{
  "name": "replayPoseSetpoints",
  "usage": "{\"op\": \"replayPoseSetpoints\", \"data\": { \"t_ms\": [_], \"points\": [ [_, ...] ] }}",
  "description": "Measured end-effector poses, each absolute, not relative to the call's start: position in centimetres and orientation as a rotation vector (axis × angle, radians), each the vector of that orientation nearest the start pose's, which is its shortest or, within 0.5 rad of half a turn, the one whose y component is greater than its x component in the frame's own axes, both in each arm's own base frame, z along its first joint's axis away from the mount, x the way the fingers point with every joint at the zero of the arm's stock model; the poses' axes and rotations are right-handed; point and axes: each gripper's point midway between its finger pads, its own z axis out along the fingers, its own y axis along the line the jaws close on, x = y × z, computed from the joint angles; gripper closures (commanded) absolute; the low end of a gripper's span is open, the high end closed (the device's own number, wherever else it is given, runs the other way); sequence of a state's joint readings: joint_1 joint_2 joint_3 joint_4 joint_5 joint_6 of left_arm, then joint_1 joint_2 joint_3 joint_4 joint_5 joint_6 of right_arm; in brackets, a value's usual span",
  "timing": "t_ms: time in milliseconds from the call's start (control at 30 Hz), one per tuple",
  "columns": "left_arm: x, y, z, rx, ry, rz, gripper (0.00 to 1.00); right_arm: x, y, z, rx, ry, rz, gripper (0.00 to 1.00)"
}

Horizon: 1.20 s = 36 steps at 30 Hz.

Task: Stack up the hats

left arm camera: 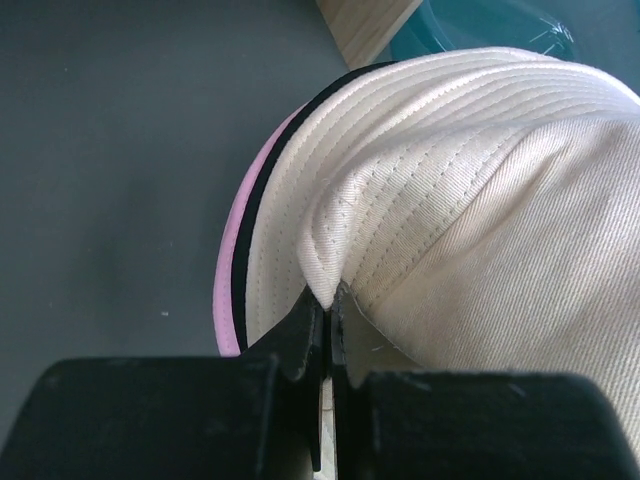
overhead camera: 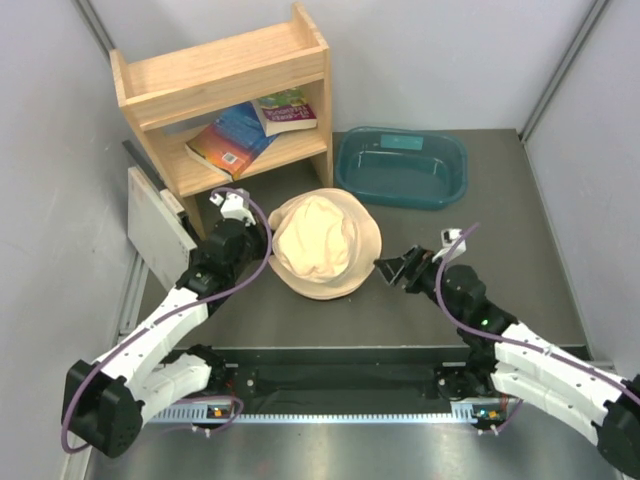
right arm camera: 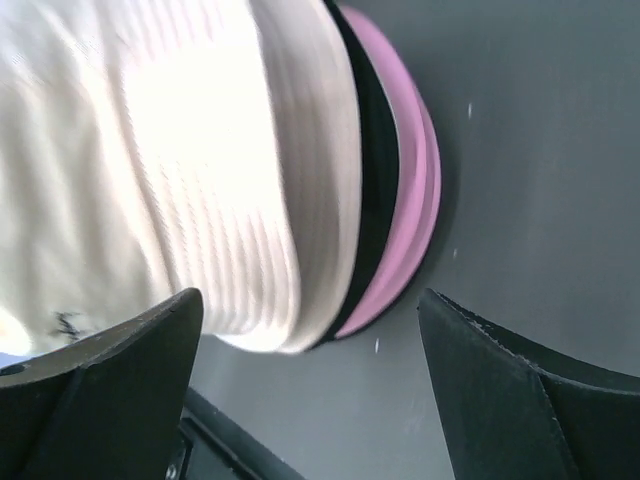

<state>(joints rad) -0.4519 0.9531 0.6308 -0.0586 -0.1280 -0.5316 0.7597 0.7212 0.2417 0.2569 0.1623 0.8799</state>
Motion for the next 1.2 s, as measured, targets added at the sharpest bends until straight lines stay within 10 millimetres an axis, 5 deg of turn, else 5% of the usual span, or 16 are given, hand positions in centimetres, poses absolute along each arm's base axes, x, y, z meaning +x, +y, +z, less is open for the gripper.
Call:
{"op": "replayPoseSetpoints", "data": {
  "t_ms": [267, 433, 933, 1033, 1200],
  "points": [
    [31.5, -14.7, 18.2, -0.133, 1.960, -0.499, 1.00, 26.6, 18.8, 21.0, 0.132, 1.725, 0.950, 0.27],
    [31.9, -14.8, 18.2, -0.128, 1.955, -0.498, 1.00, 28.4, 19.8, 20.7, 0.035, 1.744, 1.020, 0.32],
    [32.0, -14.8, 18.3, -0.122, 1.950, -0.497, 1.00, 27.4, 23.7, 20.0, -0.190, 1.760, 1.236, 0.41],
    [32.0, -14.7, 18.3, -0.121, 1.948, -0.496, 1.00, 27.3, 24.1, 19.8, -0.200, 1.764, 1.269, 0.51],
    [32.1, -14.7, 18.3, -0.122, 1.947, -0.494, 1.00, 27.4, 24.5, 19.8, -0.196, 1.757, 1.307, 1.00]
  ]
}}
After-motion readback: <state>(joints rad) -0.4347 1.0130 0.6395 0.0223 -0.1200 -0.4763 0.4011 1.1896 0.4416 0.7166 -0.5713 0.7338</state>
